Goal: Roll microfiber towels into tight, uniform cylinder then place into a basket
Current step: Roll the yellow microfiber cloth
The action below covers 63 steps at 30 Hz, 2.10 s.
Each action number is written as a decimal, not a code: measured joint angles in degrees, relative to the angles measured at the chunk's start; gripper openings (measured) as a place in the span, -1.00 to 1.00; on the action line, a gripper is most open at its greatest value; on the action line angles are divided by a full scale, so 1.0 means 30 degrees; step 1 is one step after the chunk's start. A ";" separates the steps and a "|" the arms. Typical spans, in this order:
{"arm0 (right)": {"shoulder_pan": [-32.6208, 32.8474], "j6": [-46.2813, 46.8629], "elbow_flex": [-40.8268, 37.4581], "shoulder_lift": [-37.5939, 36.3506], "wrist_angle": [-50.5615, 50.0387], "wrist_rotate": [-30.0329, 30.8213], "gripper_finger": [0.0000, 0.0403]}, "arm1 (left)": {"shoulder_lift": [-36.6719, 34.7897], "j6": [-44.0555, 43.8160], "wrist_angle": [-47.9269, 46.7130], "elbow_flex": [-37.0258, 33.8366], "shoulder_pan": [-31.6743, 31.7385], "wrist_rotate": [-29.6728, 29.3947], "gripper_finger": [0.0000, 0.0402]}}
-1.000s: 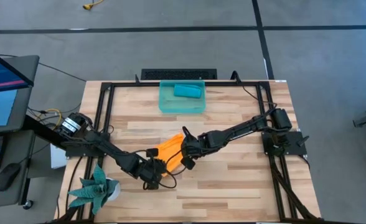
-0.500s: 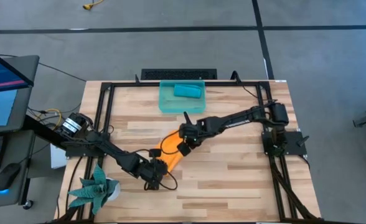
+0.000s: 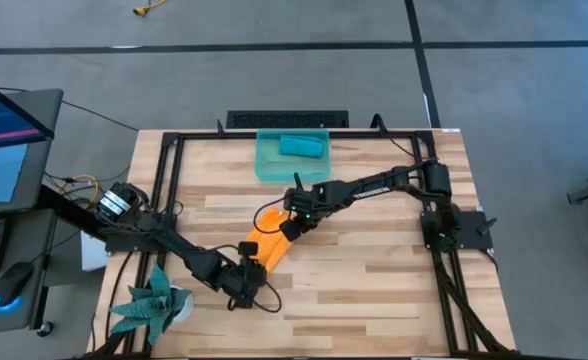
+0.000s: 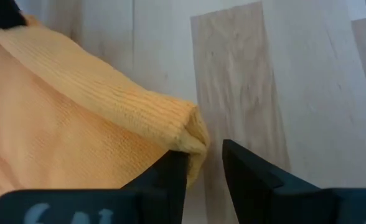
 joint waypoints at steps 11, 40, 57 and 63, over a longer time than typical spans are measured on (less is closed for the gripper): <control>0.0044 -0.0155 -0.0036 -0.0022 0.0036 0.0092 -0.96 | -0.1847 -0.1270 -0.0411 0.0021 -0.2854 -0.5193 -0.52; 0.0168 -0.0728 -0.0066 0.0000 0.0160 0.0209 -0.94 | 0.0204 -0.3400 -0.0269 0.0043 -0.0130 -0.3626 -0.52; 0.0393 -0.1646 -0.0087 0.0051 0.0601 0.0129 -0.62 | 0.0758 -0.4976 -0.0536 0.0065 -0.0023 -0.1623 -0.52; 0.0197 -0.2555 -0.0150 -0.0478 -0.0217 -0.1106 -0.44 | 0.0780 -0.4845 -0.0921 0.0065 -0.0015 -0.1450 -0.52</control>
